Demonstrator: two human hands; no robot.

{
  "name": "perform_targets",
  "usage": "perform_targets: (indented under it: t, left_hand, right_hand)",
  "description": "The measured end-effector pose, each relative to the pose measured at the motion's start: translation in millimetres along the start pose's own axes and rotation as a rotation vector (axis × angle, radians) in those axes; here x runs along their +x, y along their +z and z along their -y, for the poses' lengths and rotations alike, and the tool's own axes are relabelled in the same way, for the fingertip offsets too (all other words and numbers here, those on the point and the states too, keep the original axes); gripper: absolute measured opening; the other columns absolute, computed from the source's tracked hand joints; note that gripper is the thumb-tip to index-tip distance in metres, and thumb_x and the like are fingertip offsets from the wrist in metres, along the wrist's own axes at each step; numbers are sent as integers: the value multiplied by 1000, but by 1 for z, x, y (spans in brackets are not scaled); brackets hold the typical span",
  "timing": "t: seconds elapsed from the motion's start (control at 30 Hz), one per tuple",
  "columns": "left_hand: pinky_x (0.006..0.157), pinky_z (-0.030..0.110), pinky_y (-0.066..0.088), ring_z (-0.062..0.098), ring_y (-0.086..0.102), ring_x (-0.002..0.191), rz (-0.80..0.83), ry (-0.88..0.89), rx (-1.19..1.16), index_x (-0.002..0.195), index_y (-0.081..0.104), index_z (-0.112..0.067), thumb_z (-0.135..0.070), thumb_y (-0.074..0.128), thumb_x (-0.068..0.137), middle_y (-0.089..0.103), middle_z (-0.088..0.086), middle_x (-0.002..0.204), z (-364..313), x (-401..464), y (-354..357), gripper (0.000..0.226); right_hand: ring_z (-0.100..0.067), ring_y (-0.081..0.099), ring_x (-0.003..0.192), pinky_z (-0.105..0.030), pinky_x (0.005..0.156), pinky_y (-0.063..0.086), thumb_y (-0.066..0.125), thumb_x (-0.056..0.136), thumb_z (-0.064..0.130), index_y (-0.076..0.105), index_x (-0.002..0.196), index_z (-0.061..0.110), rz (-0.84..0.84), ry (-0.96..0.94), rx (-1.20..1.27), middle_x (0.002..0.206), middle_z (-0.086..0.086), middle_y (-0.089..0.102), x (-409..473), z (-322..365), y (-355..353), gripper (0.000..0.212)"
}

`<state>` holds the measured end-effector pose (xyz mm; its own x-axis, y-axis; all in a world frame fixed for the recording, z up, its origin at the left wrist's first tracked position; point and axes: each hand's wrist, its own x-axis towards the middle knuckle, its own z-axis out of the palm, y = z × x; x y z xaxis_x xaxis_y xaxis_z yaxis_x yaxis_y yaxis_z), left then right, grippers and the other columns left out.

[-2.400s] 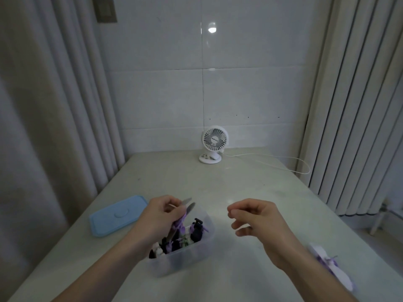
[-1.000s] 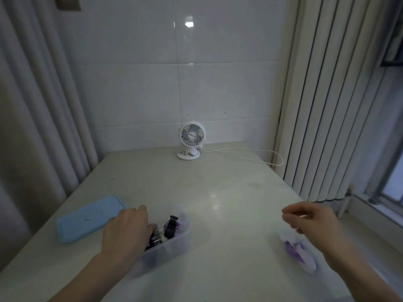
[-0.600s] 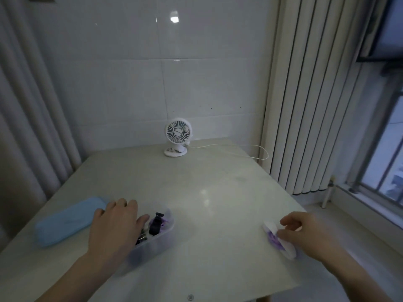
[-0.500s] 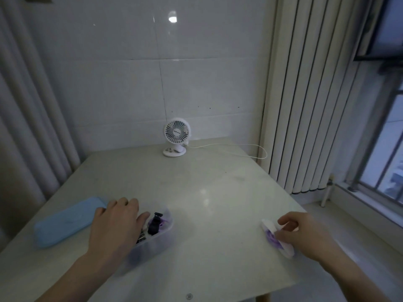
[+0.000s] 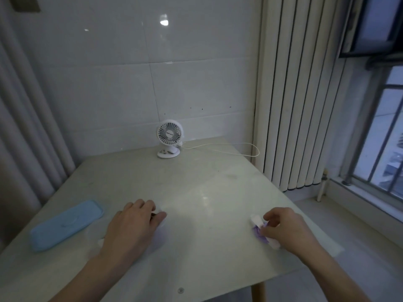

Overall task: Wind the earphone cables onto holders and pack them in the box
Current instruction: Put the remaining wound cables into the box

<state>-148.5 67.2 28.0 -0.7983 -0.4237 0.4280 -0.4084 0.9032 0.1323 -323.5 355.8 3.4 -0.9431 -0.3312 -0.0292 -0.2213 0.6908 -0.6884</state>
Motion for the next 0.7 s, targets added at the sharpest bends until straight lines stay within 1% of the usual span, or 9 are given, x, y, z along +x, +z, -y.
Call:
perform_targets:
  t: [0.03, 0.1, 0.23, 0.37, 0.4, 0.47, 0.5, 0.57, 0.7]
  left_hand:
    - [74, 37, 47, 25, 59, 93, 11, 4, 3, 96, 61, -24, -50, 50, 91, 64, -1, 93, -3, -1, 1, 29]
    - [75, 37, 46, 23, 59, 95, 39, 15, 17, 100, 61, -24, -52, 49, 91, 63, -1, 96, -8, -3, 2, 32]
    - [79, 35, 47, 21, 57, 100, 86, 24, 46, 111, 56, -26, -55, 46, 91, 61, -3, 106, -14, -5, 4, 36]
    - [85, 37, 47, 23, 54, 108, 127, 28, 58, 120, 53, -25, -52, 48, 91, 58, -1, 117, -21, -6, 2, 41]
    - [86, 37, 47, 23, 54, 109, 136, 24, 56, 122, 52, -25, -52, 47, 91, 57, -1, 118, -22, -6, 1, 41]
    - [87, 37, 47, 22, 53, 110, 142, 16, 34, 121, 51, -26, -51, 48, 91, 56, -2, 118, -21, -7, 1, 39]
    - [86, 36, 48, 21, 53, 109, 137, 13, 17, 120, 51, -26, -50, 49, 91, 56, -2, 117, -20, -8, 1, 38]
    - [84, 36, 49, 20, 55, 105, 108, 3, -28, 117, 53, -27, -49, 51, 91, 58, -3, 114, -18, -9, 0, 35]
    - [81, 36, 49, 19, 57, 102, 42, -25, -99, 114, 55, -27, -45, 54, 90, 60, -6, 109, -5, -13, -4, 30]
  right_hand:
    - [-11, 61, 76, -21, 60, 43, 82, 67, 26, 70, 98, 19, -3, -4, -3, 84, 4, 67, -1, 1, 1, 34]
    - [-10, 62, 74, -22, 58, 45, 83, 64, 26, 71, 93, 19, -7, -26, 0, 82, 5, 67, -3, 1, 3, 32]
    - [-11, 61, 74, -13, 53, 43, 84, 64, 22, 74, 90, 15, -24, -80, 38, 82, 0, 68, -4, 1, 7, 29]
    - [-12, 66, 72, -19, 59, 50, 84, 64, 21, 77, 84, 14, -45, -93, 63, 79, -1, 73, -6, 0, 8, 22]
    - [-10, 66, 71, -17, 57, 49, 84, 64, 20, 77, 83, 14, -54, -104, 74, 77, 0, 73, -7, -1, 8, 20]
    - [-6, 65, 66, -7, 48, 43, 84, 64, 21, 77, 79, 16, -81, -136, 112, 72, 3, 73, -10, 0, 7, 17]
    - [-7, 66, 64, -7, 46, 43, 85, 63, 22, 76, 76, 17, -91, -154, 151, 70, 4, 73, -12, 2, 6, 17]
    - [-10, 69, 64, -9, 48, 46, 87, 61, 22, 76, 73, 20, -90, -191, 240, 68, 3, 74, -16, 8, 3, 17]
    - [-15, 71, 68, -15, 53, 49, 86, 64, 12, 77, 80, 19, -15, -285, 409, 72, -2, 76, -20, 39, -2, 20]
